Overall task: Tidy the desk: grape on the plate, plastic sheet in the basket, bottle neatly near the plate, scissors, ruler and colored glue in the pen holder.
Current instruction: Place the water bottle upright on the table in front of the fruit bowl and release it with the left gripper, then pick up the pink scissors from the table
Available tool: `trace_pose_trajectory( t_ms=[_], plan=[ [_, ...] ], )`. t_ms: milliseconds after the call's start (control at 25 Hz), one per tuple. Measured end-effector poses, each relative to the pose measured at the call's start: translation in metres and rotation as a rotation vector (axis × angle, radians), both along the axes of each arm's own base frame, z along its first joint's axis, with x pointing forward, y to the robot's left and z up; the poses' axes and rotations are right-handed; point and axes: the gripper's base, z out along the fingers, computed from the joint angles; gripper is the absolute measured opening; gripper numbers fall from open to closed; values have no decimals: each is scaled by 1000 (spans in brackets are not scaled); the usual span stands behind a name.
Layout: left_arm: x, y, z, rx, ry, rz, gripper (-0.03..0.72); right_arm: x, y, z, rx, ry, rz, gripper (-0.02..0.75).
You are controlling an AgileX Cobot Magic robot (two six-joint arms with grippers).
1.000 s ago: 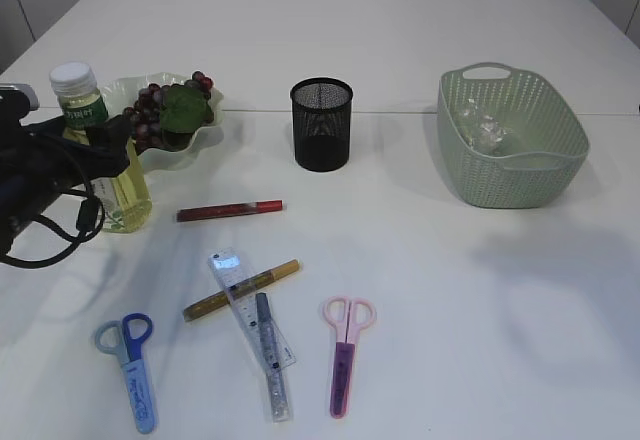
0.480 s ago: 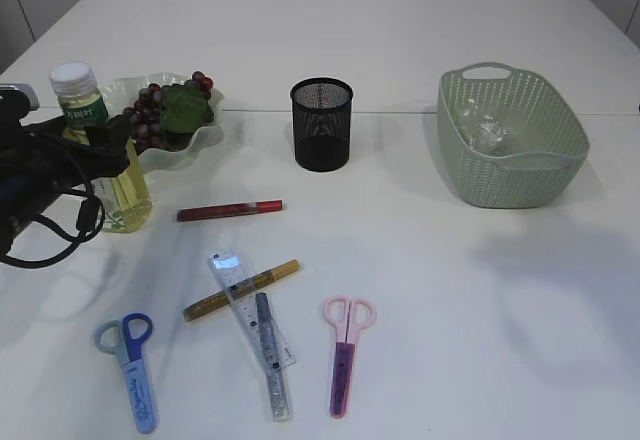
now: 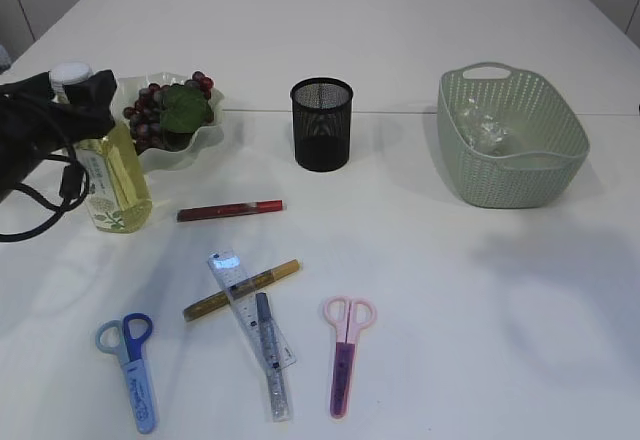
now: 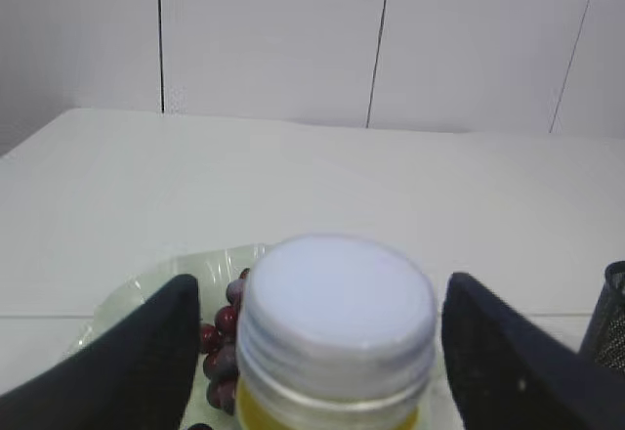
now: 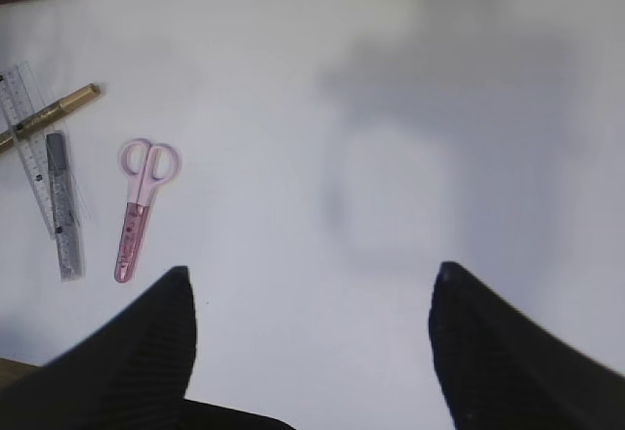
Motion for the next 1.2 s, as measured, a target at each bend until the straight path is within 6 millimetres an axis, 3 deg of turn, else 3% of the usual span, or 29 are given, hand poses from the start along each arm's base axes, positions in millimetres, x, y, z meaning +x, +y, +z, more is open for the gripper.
trace_pose_trajectory(
  t_ms=[240, 480, 880, 1200],
  plan=[
    [-4, 0, 22, 4, -1, -7, 561, 0, 0, 0, 0, 0, 0, 575],
    [-19, 2, 63, 19, 42, -12, 561, 0, 0, 0, 0, 0, 0, 575],
    [-59, 8, 125, 31, 79, -7, 556, 0, 0, 0, 0, 0, 0, 575],
    [-88, 13, 157, 28, 49, -4, 484, 0, 0, 0, 0, 0, 0, 575]
  ],
)
